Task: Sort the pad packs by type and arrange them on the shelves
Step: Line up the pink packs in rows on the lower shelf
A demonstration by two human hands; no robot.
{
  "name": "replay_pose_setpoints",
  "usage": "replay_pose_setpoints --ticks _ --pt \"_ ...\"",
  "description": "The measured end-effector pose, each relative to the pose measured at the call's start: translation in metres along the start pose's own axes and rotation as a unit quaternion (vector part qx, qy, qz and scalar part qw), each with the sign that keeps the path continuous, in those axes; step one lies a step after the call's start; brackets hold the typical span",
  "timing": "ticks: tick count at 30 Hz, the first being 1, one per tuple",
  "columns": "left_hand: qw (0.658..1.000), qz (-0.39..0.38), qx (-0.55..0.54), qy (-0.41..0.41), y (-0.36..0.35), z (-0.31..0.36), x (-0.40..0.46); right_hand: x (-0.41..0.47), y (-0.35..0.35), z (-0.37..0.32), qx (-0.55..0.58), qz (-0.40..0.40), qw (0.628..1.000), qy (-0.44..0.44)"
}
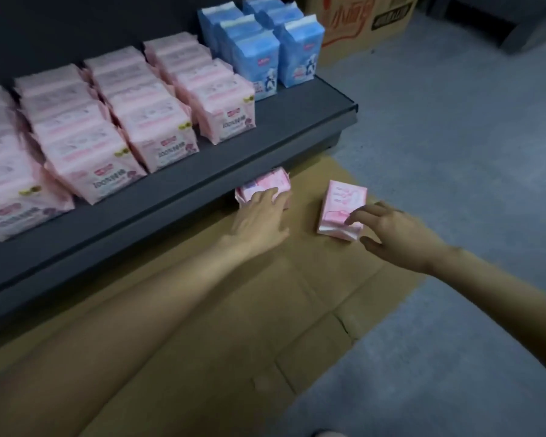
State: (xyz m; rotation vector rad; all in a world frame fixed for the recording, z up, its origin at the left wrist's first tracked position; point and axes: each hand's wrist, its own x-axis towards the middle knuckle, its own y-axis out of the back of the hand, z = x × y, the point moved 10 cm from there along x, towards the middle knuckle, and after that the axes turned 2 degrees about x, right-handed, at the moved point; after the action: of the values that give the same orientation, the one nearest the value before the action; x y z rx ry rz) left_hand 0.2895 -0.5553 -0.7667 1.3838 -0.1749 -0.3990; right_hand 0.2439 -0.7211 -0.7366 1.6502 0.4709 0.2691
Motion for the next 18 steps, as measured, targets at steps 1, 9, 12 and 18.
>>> replay_pose_setpoints --ticks 1,9,12,18 --pt "1.0 -0.005 0.018 0.022 -0.012 -0.004 0.007 0.005 -0.012 0.015 0.007 -0.004 1.0 -0.003" --pt "0.989 0.018 0.085 0.122 -0.053 -0.052 0.031 0.076 -0.07 0.073 -0.051 -0.05 0.997 -0.033" --pt "0.988 0.03 0.078 0.127 -0.055 -0.056 0.039 0.091 -0.087 0.085 -0.047 -0.097 0.992 -0.07" --pt "0.984 0.127 0.092 0.082 -0.038 -0.047 0.039 0.086 -0.078 0.086 0.04 -0.058 0.992 -0.107"
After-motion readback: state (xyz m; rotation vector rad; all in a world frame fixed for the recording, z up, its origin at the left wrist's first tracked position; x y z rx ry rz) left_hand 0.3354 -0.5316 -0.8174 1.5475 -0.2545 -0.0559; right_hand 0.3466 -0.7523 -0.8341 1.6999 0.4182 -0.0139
